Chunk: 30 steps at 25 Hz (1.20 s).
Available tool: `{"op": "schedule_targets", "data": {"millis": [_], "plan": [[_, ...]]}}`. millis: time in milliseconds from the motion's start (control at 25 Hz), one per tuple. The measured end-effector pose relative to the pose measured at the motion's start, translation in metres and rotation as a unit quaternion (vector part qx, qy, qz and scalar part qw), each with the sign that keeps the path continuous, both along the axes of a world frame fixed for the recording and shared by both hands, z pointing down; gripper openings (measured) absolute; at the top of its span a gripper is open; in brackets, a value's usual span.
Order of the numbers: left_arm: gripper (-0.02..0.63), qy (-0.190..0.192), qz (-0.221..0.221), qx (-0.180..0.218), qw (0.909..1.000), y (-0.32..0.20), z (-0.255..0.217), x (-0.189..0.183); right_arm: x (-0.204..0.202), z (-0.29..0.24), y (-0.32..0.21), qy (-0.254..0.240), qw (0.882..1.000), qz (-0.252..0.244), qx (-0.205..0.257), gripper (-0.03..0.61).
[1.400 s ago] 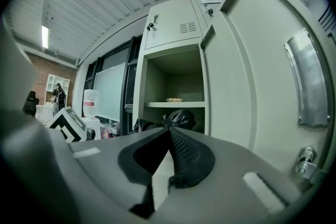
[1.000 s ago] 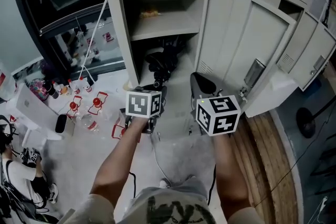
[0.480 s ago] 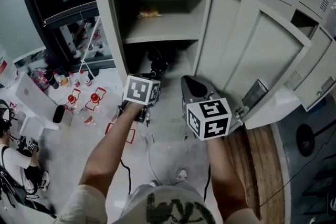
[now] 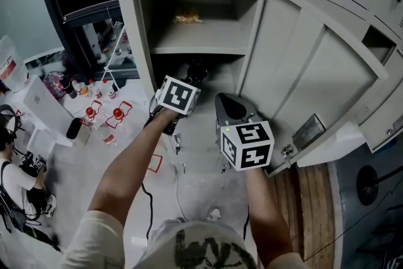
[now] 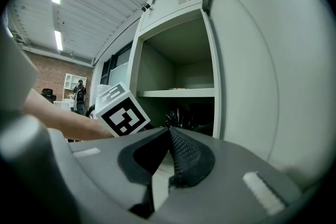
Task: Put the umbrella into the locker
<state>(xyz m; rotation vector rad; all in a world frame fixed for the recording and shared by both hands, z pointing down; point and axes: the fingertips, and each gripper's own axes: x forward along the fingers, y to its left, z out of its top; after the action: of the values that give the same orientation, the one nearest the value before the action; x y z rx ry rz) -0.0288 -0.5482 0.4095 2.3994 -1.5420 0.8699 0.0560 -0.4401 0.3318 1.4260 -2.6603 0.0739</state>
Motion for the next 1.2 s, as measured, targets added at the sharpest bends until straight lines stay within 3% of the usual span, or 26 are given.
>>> {"op": "schedule_targets", "data": {"millis": [280, 840, 1040, 1200], "plan": [[0.123, -0.043, -0.008, -0.005, 0.9990, -0.028, 0.005, -0.004, 0.002, 0.002, -0.017, -0.008, 1.000, -0.002, -0.005, -0.002], [0.130, -0.090, -0.018, -0.084, 0.9922, -0.062, 0.052, -0.004, -0.001, 0.005, -0.033, 0.003, 1.000, -0.005, 0.004, -0.002], [0.138, -0.063, -0.025, -0.095, 0.9932, -0.065, 0.057, -0.004, 0.000, 0.005, -0.036, 0.008, 1.000, 0.008, 0.004, -0.002], [0.141, -0.066, -0.017, -0.083, 0.9942, -0.067, 0.053, -0.002, 0.001, 0.007, -0.038, 0.008, 1.000, 0.014, 0.000, -0.002]]}}
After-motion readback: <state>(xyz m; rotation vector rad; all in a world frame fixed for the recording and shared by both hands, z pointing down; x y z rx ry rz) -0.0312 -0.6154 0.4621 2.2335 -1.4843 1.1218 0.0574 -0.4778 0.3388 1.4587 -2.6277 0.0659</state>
